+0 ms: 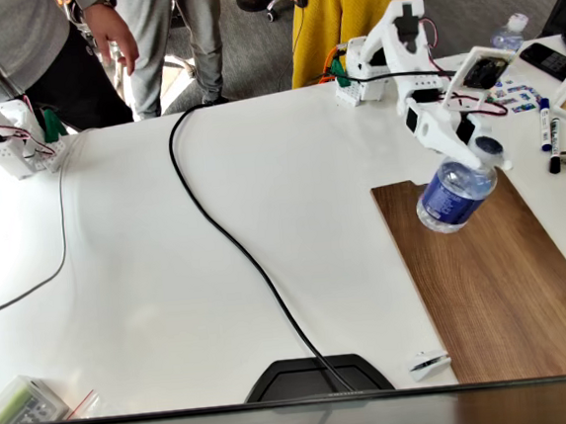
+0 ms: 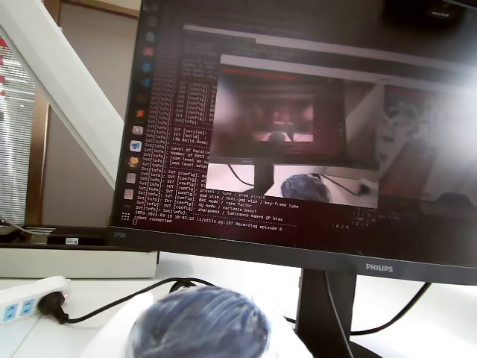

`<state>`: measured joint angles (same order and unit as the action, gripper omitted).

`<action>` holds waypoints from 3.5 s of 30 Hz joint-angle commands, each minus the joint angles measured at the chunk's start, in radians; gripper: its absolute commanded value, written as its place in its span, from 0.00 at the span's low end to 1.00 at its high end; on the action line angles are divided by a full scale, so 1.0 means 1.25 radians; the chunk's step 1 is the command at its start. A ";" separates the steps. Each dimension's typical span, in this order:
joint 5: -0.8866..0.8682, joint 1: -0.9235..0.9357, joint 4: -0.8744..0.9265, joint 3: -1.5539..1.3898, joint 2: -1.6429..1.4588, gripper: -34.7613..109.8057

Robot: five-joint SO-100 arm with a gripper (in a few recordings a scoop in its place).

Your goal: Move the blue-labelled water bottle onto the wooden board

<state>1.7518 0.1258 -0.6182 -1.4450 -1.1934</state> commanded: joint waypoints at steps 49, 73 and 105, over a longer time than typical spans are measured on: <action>0.061 -0.023 -0.439 -0.069 0.190 0.24; 0.072 -0.128 -0.463 -0.070 0.263 0.24; 0.027 -0.049 -0.492 -0.066 0.385 0.38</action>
<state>1.7840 0.0383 -1.2241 -1.5524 -0.6888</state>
